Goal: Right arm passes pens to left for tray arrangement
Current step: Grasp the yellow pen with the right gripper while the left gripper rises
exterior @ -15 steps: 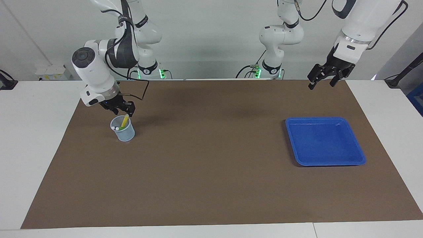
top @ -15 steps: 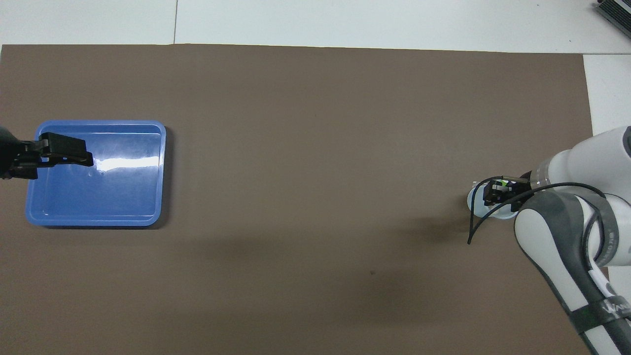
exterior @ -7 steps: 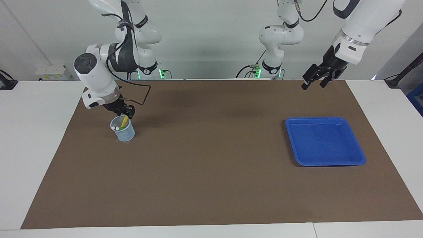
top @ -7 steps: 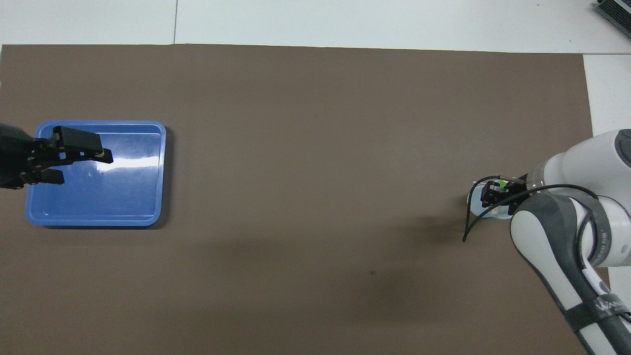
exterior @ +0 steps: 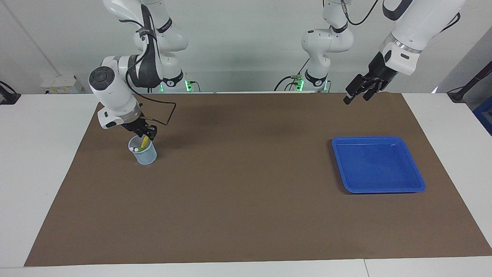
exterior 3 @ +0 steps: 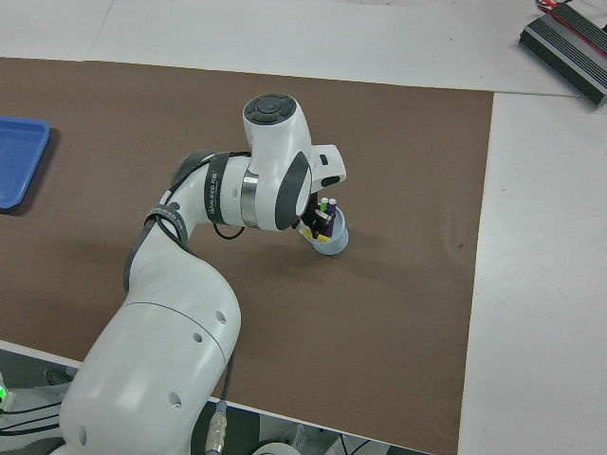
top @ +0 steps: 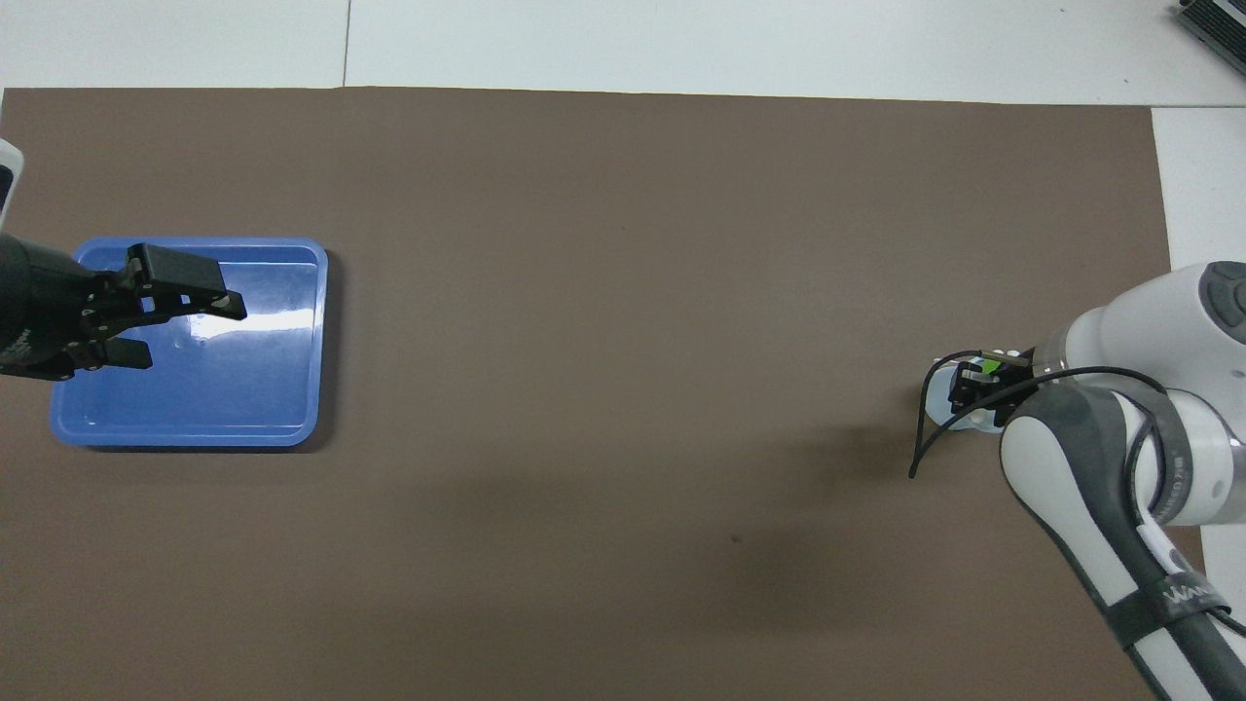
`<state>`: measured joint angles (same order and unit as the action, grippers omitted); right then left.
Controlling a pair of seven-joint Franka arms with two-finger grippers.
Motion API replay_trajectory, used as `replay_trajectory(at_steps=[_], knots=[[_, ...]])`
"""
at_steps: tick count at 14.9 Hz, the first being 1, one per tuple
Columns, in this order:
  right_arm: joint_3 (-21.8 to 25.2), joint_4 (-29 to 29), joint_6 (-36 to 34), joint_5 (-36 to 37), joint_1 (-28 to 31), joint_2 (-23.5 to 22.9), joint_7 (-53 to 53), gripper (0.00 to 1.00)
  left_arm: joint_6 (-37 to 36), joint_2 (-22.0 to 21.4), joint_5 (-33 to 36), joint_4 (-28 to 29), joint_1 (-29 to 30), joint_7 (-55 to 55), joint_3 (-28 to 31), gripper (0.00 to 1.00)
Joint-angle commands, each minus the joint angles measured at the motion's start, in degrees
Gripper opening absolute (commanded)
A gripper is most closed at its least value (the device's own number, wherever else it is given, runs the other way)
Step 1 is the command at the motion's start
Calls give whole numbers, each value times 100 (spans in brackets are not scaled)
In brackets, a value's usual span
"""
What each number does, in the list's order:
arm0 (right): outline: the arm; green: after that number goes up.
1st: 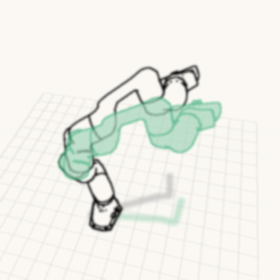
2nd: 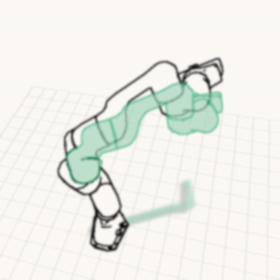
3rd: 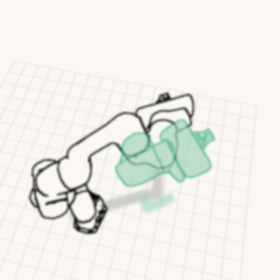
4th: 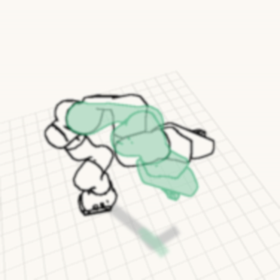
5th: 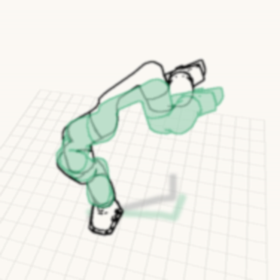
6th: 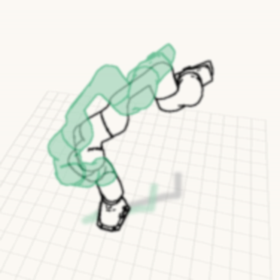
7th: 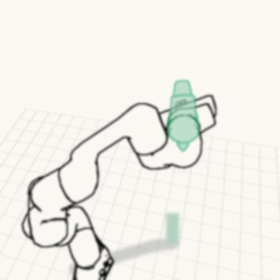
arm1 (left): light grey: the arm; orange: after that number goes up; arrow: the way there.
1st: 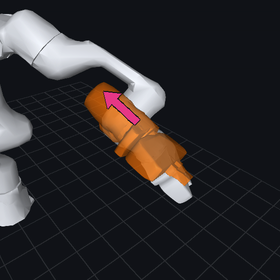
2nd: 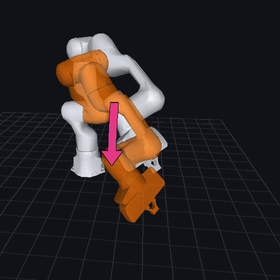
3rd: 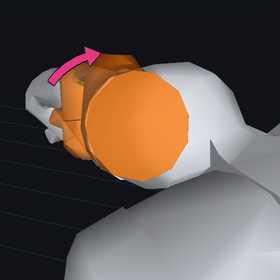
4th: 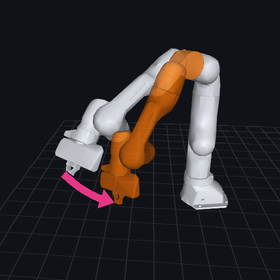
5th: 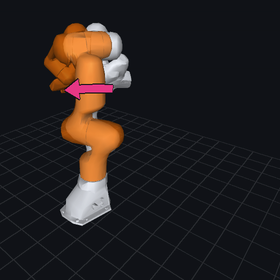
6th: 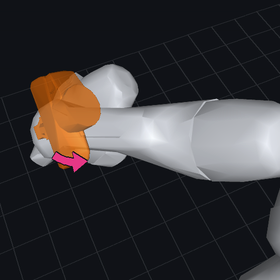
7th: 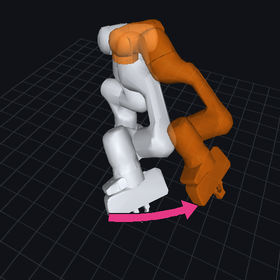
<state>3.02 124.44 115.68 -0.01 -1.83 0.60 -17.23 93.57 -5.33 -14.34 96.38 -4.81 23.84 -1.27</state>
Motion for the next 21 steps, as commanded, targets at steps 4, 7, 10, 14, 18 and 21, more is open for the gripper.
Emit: replay_trajectory(at_steps=[4, 7, 10, 14, 18, 21], knots=[[-38, 63, 104, -105, 60, -8, -17, 20, 74, -310, -515, 494, -99, 199, 65, 100], [-38, 63, 33, -105, 60, 1, 1, 0, 170, -618, -1306, 1056, -90, 1312, 65, 100], [-38, 19, -11, -105, 33, 1, 27, 0, 564, -873, -2071, 1566, -116, 2542, 57, 100], [-30, -726, -799, -96, 147, 1, 675, 0, 1443, -1163, -3100, 2190, -231, 3862, 13, 100], [-30, -1596, -1740, -52, 262, 10, 1116, 0, 2261, -1251, -3760, 2640, -379, 4733, -67, 100], [-30, -2185, -2530, -122, 262, 54, 1178, 0, 2280, -1208, -3927, 2658, -450, 4779, -67, 100]])
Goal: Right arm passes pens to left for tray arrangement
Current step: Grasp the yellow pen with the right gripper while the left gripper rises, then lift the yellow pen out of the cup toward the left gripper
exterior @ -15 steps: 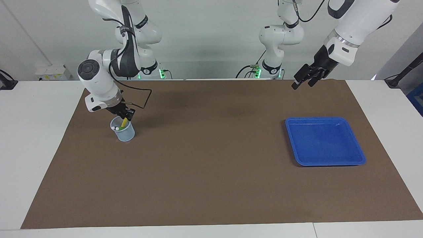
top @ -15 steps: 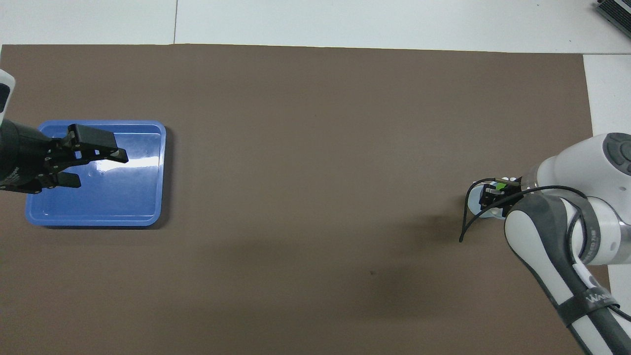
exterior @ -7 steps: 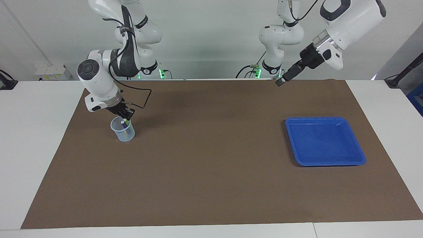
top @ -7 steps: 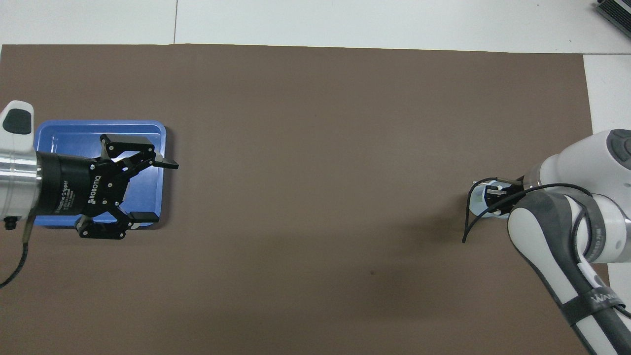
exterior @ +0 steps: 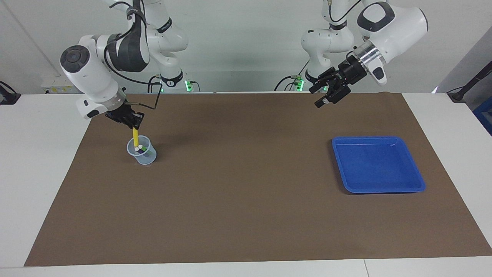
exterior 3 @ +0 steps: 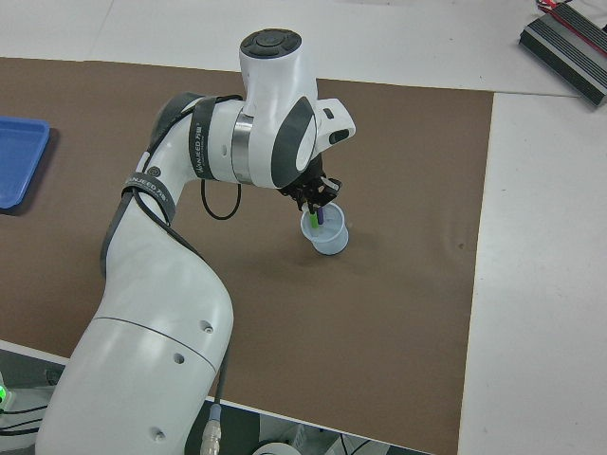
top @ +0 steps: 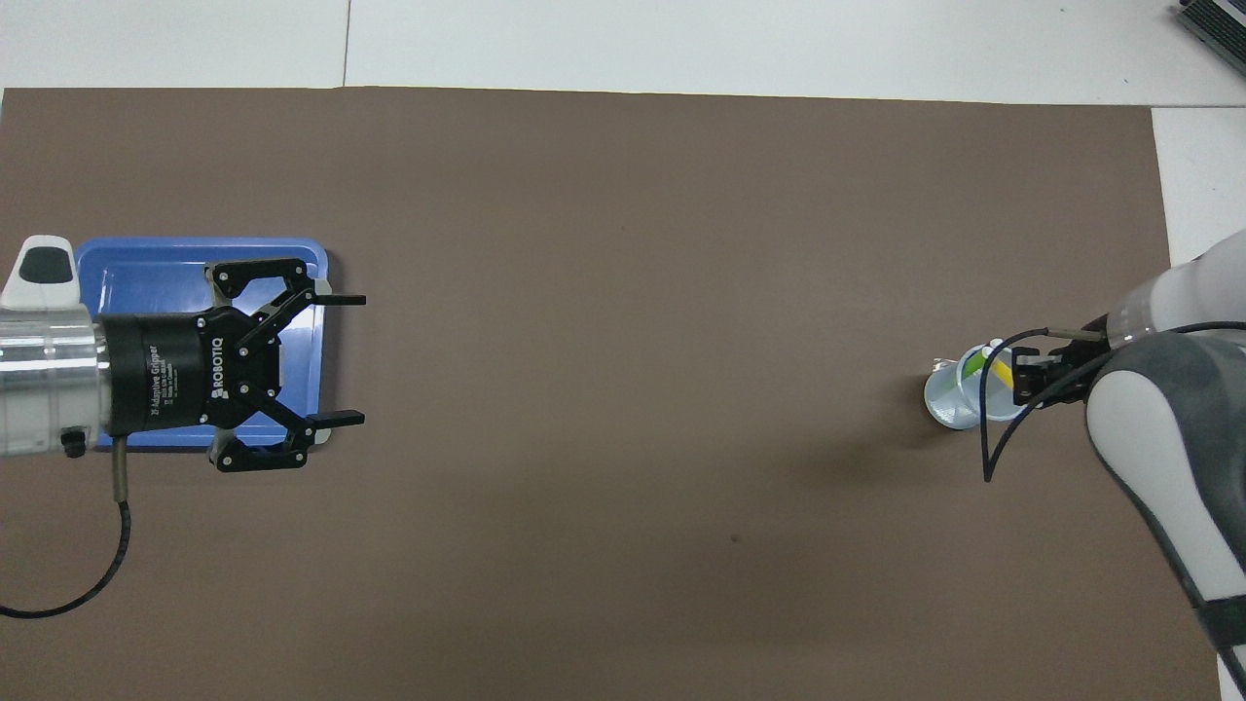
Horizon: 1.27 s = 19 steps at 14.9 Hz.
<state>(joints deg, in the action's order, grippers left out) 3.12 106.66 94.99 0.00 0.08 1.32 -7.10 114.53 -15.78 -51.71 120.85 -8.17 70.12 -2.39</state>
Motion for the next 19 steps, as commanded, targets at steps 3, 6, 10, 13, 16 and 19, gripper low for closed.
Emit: replay_trajectory(at_steps=[3, 6, 10, 13, 16, 19], knots=[[-48, -743, -956, -664, 54, 131, 156, 0, 175, -145, -269, 202, -114, 151, 45, 100], [-100, -743, -948, -1448, -16, 280, 69, 0, 175, -127, -331, 167, -123, 142, 45, 100], [-259, -726, -791, -2248, -454, 325, -335, 0, 166, -101, -383, 150, -140, 142, 45, 100], [-268, -647, -255, -2864, -955, 334, -888, 0, 148, -83, -734, 185, -167, 107, 45, 100], [-268, -629, 71, -2970, -1553, 342, -1083, 0, 113, 109, -1156, 185, -298, -331, 45, 100], [-276, -568, 291, -2962, -2080, 404, -1083, 0, 174, 355, -1507, 202, -492, -613, 45, 100]])
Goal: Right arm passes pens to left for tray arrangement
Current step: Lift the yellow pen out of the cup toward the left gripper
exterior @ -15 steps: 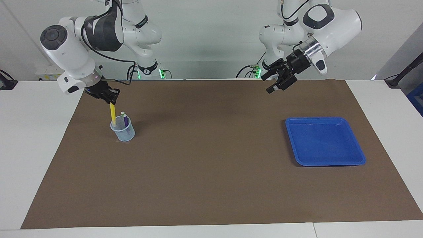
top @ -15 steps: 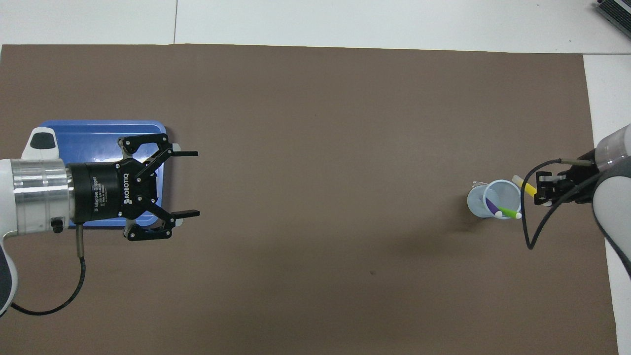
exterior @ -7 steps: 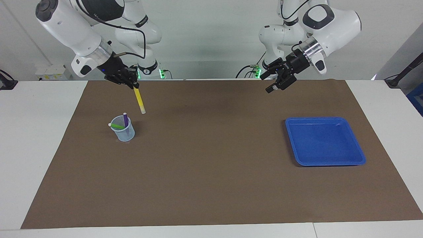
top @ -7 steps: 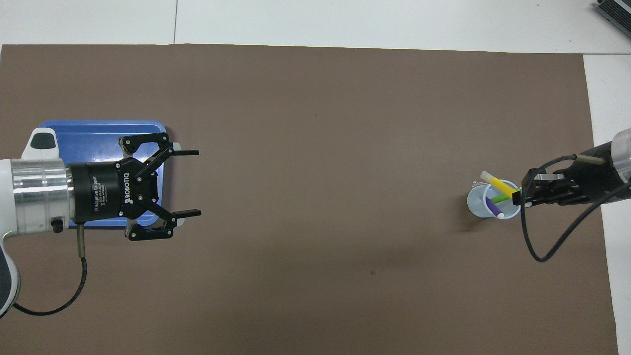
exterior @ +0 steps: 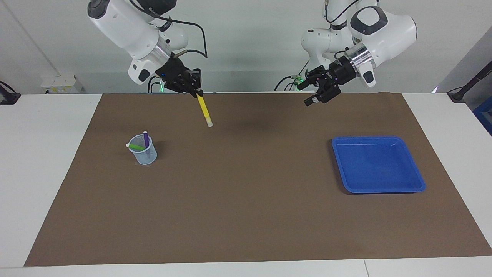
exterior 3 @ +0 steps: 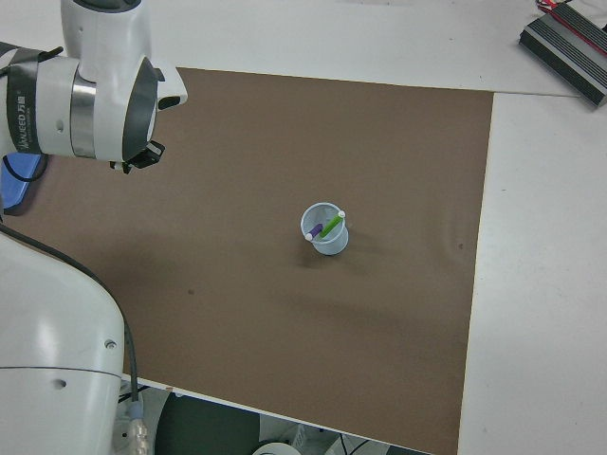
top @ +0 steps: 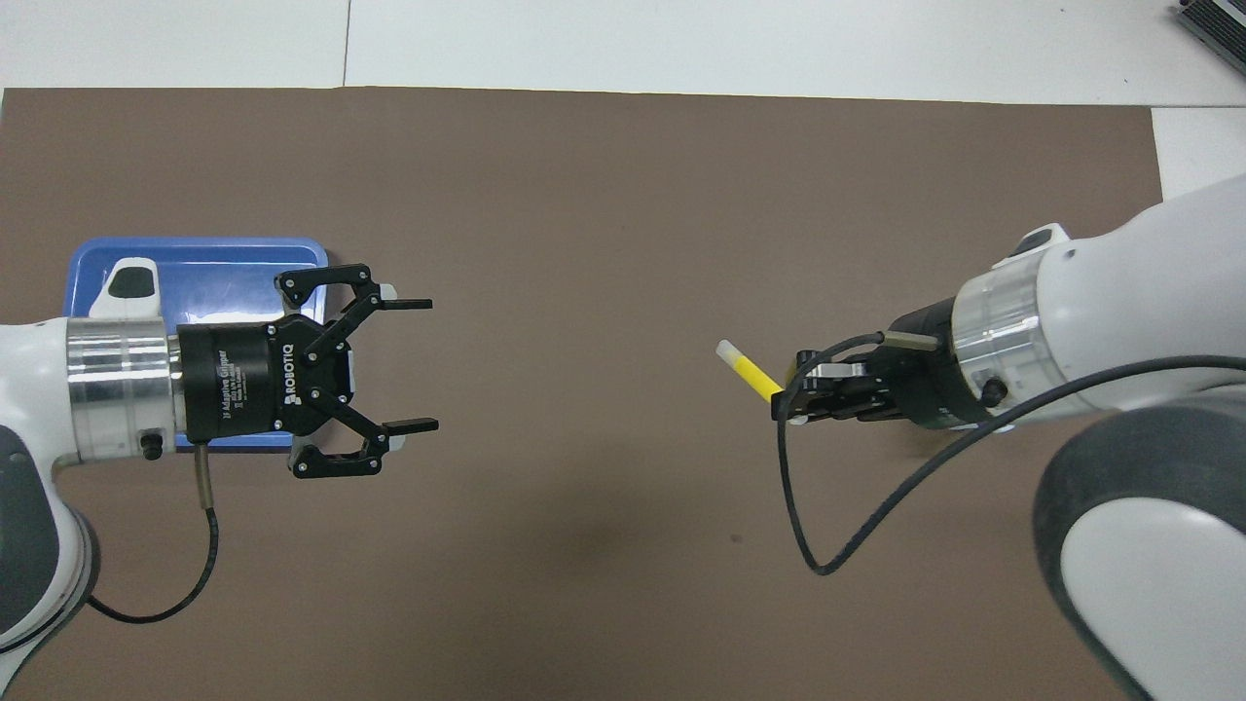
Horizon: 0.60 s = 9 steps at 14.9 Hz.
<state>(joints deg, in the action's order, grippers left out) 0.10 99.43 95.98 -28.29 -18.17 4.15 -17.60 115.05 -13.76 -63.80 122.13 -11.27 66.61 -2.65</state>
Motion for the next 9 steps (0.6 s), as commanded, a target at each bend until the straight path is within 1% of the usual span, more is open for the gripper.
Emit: replay_trajectory(at_steps=[1, 4, 6, 8, 9], knots=[[34, 252, 402, -124, -448, 164, -33, 0, 149, 215, -517, 74, -200, -375, 72, 100], [25, 612, 991, -98, -993, 331, -16, 0, 176, 452, -1001, 65, -200, -876, 72, 100], [25, 709, 1255, -19, -1292, 376, -24, 0, 185, 540, -1152, 65, -305, -1166, 72, 100], [16, 718, 1344, 68, -1521, 411, -42, 0, 193, 593, -1388, 65, -332, -1395, 72, 100], [16, 718, 1344, 130, -1548, 411, -42, 0, 194, 593, -1424, 74, -437, -1535, 72, 100]])
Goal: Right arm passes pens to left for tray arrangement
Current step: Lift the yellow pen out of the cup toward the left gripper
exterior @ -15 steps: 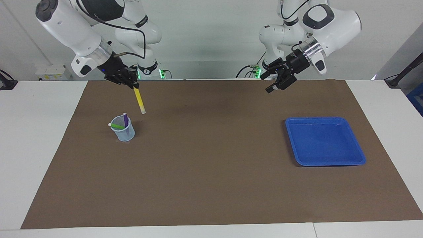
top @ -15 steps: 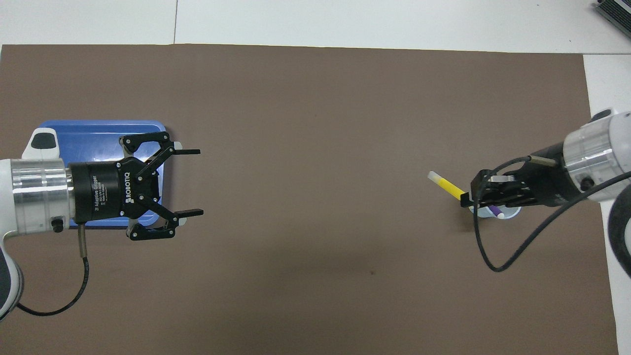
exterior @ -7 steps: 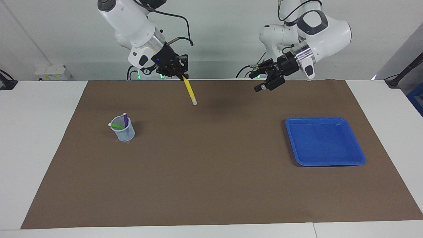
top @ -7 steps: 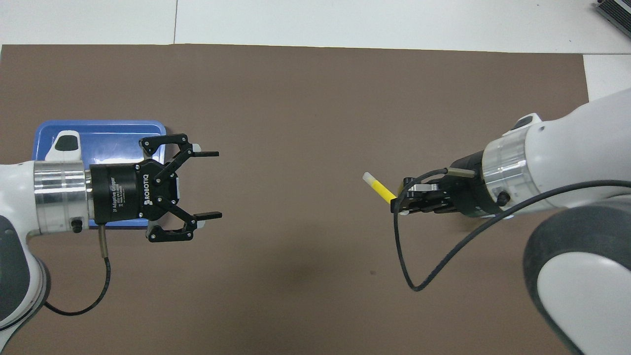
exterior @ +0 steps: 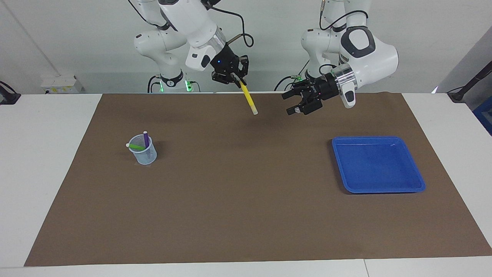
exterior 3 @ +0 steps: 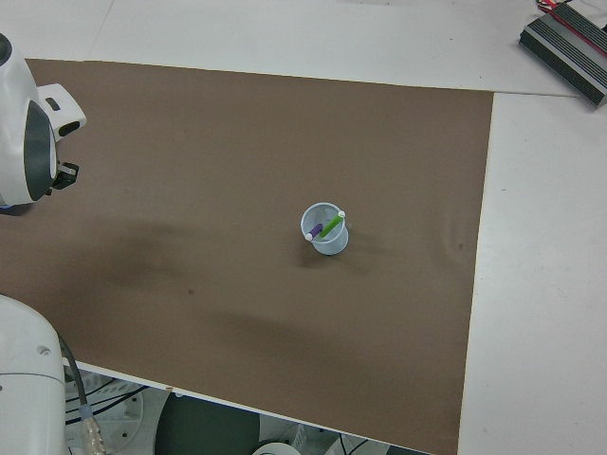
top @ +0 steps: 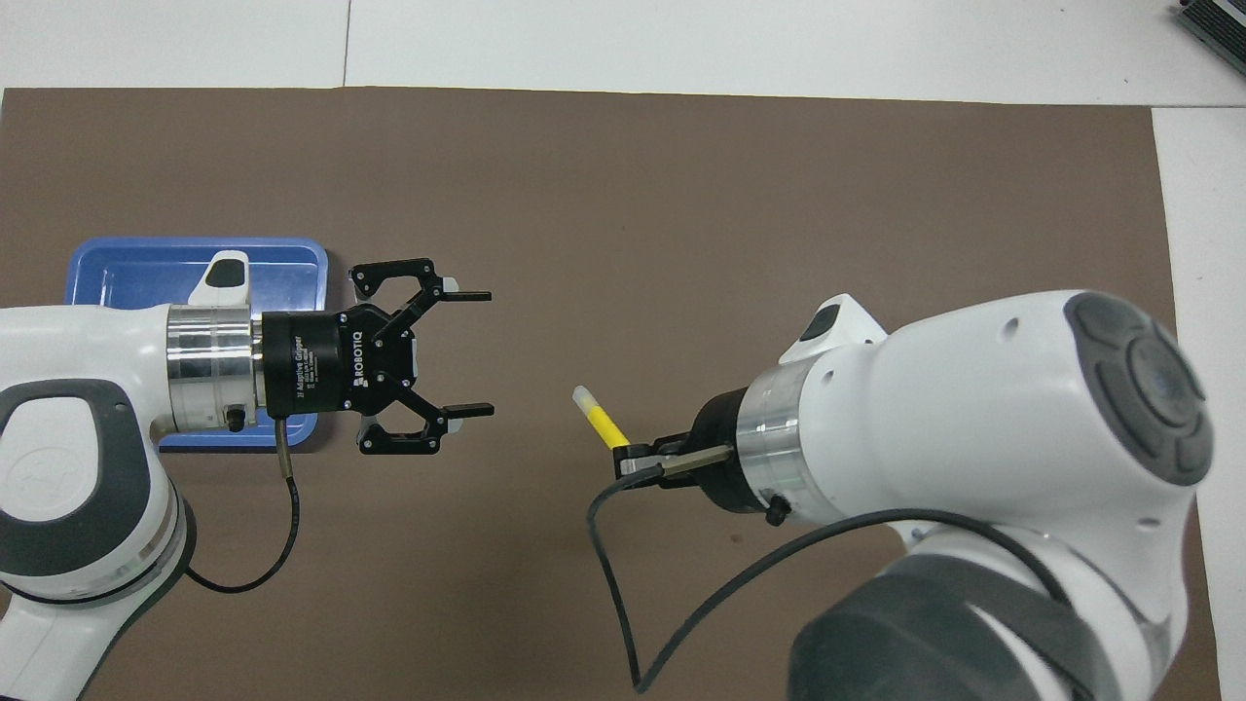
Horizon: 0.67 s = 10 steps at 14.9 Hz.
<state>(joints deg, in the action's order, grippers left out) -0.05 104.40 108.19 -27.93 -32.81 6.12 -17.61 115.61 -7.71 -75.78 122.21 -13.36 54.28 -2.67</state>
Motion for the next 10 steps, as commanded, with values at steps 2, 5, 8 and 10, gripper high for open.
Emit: replay_trajectory(at_steps=[2, 5, 8, 10], knots=[[32, 274, 150, 138, -164, 232, -40, 0, 129, -2, -218, 170, -343, -417, 83, 100], [-3, 467, 439, 182, -199, 311, -40, 0, -55, -55, -183, 224, -334, -444, 92, 100], [-3, 468, 458, 182, -200, 311, -40, 0, -91, -99, -182, 320, -352, -436, 83, 100], [-3, 468, 458, 182, -200, 311, -40, 0, -65, -160, -182, 434, -492, -453, 83, 100]])
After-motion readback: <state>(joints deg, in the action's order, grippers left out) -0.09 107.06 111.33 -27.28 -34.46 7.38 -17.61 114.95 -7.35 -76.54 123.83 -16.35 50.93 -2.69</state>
